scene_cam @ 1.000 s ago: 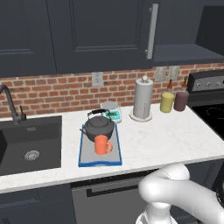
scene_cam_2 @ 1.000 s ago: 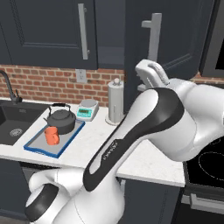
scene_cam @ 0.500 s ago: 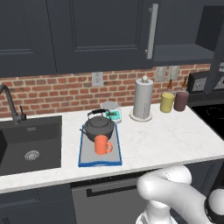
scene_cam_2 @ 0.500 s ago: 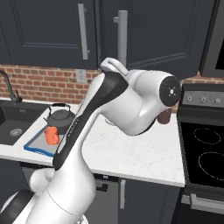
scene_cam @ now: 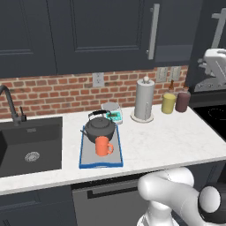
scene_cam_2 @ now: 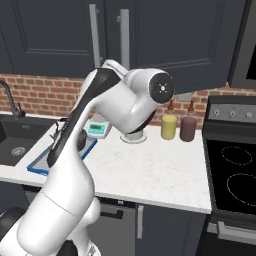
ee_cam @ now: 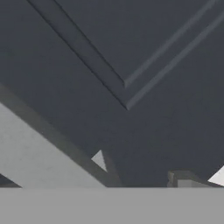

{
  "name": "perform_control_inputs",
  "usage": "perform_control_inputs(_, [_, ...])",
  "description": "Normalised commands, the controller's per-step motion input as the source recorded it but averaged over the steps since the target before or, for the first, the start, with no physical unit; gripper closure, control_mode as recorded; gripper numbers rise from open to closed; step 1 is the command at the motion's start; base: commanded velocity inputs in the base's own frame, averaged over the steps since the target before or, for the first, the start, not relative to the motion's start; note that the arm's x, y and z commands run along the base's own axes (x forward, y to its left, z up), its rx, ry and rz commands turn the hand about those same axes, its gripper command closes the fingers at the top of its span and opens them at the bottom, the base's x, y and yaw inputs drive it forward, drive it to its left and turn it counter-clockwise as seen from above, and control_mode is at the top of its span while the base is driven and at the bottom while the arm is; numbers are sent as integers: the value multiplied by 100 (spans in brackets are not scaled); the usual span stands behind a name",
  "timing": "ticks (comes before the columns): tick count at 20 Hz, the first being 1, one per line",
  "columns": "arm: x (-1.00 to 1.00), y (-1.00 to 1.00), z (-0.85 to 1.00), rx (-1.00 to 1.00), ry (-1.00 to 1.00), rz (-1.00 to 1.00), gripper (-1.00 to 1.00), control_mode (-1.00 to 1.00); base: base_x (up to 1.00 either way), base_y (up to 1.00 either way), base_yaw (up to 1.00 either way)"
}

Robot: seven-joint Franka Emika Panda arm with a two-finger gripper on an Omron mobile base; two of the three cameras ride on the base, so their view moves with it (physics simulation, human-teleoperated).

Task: Pick the kettle from the counter and place it on the tray. Then pick the mug from the cabinet and place it on the tray. Then close the cabinet doors.

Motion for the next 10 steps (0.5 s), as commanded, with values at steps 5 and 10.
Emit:
perform_control_inputs(5, [73,19,4,-9,0,0,-100,-100,0,0,0])
perform_control_inputs(10, [79,14,9,-7,-1,0,-100,-100,0,0,0])
